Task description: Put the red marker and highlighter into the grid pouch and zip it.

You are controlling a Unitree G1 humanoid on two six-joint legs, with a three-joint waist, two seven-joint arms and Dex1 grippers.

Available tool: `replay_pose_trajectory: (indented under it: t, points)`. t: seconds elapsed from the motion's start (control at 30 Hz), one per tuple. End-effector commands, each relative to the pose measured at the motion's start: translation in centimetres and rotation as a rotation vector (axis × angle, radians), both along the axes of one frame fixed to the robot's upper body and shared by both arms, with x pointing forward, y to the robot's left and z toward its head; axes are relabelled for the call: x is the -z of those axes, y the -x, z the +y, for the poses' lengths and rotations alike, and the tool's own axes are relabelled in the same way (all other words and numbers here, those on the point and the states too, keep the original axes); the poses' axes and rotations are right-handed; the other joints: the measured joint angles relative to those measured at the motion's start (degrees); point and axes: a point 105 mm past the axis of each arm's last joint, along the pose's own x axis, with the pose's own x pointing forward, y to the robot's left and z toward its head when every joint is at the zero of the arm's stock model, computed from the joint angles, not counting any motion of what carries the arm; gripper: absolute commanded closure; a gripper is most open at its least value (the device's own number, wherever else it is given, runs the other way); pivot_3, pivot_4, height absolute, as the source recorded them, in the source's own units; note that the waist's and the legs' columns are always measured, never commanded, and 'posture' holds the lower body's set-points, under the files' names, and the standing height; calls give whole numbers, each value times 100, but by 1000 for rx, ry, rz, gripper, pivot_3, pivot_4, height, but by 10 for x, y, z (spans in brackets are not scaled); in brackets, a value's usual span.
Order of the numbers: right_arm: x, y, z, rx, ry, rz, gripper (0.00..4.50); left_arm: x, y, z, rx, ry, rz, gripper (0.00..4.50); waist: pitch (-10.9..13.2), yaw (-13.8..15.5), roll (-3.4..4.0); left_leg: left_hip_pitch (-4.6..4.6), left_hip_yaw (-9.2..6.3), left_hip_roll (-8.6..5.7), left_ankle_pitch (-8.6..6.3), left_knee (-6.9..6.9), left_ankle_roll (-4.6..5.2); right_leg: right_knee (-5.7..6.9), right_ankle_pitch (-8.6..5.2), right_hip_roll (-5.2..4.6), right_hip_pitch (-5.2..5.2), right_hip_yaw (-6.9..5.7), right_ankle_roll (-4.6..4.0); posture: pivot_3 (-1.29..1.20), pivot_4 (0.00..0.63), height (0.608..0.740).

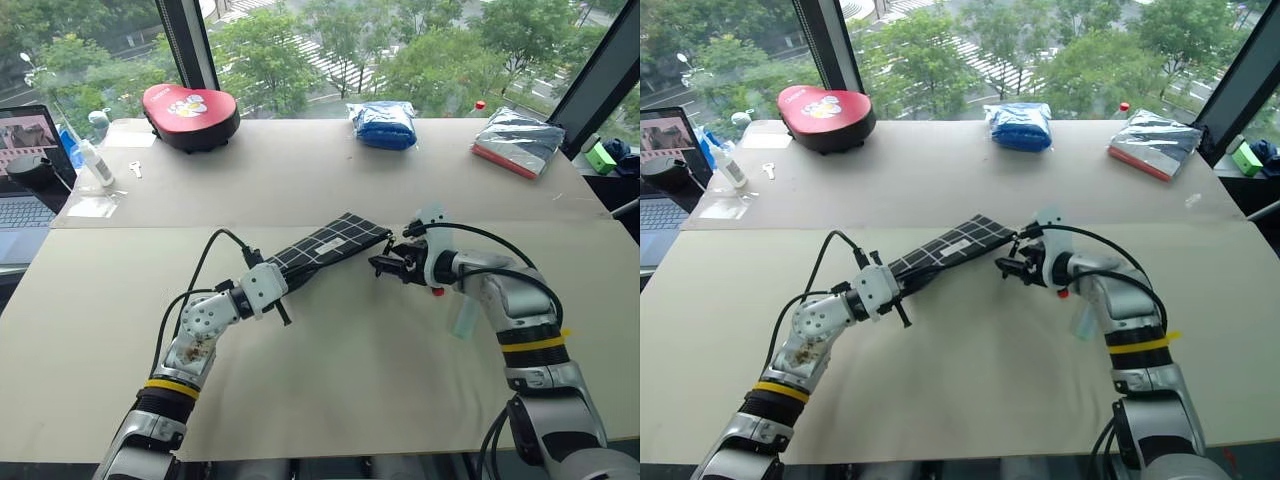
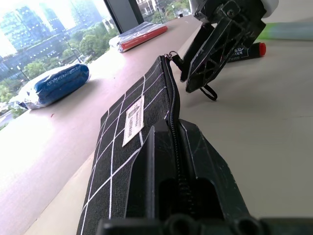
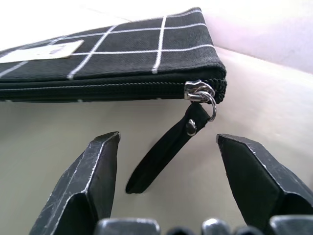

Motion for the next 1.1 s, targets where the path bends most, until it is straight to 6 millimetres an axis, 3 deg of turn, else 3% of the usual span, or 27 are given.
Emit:
replay_pose_trajectory:
  t: [0.03,0.2,0.4,0.87,1.1]
  points:
    - [-23,-2,8,-56,-32,-84,2818,-11,1,1,-16,39,-33,4500,0,-3,0,0,0,0,0,0,0,0,0,0,0,1,0,0,150,740]
    - [-24,7,17,-126,-38,-77,4423,-10,1,-1,-23,45,-31,4500,0,-7,0,0,-1,1,0,0,1,0,0,0,0,1,0,0,150,740]
    - [-18,22,29,-234,-9,-51,4471,-11,0,-5,-19,51,-34,4500,0,-7,0,0,-1,0,-1,0,1,0,0,0,0,0,0,0,150,740]
    - [-23,67,108,-597,-30,-68,4471,-16,-7,-11,-4,65,-37,4500,0,-23,0,0,-6,-1,3,1,-5,1,0,0,-1,-1,0,0,150,740]
    - [-36,57,119,-540,-126,-68,4471,-17,-8,-11,0,63,-38,4500,0,-27,0,0,-8,-1,5,2,-9,2,0,0,-2,-2,0,0,150,740]
